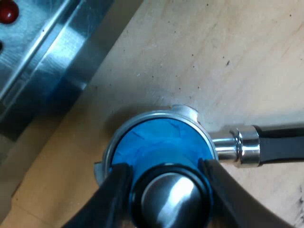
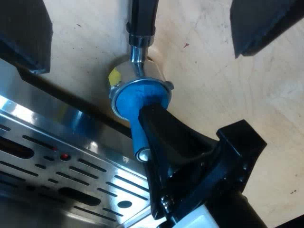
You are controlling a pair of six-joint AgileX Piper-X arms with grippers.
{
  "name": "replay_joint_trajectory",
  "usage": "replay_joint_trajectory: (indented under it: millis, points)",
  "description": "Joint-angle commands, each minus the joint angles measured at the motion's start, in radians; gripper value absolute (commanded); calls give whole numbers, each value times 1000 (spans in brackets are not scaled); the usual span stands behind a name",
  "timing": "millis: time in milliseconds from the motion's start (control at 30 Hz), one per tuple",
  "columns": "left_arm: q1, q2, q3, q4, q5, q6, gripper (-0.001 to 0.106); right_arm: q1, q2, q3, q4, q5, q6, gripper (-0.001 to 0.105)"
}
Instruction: Grind coffee beans and then tamp
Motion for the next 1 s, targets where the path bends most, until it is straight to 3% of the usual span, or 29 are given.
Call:
replay_joint_trajectory:
  millis: [33,400,667,833,1000]
  points:
    - [-4,-2,-3,-10,5,-2,0,-2,-7,-2,0,5,-4,77]
    - [-4,-2,-3,-17,5,0,0,-2,-7,-2,0,5,-4,77]
    - [-4,72,-3,-15,5,0,0,-2,-7,-2,0,5,18,77]
    - [-4,98,-3,14,47,0,0,-2,-7,-2,0,5,18,77]
    - [-4,104,-3,11,46,0,0,-2,-7,-2,0,5,18,77]
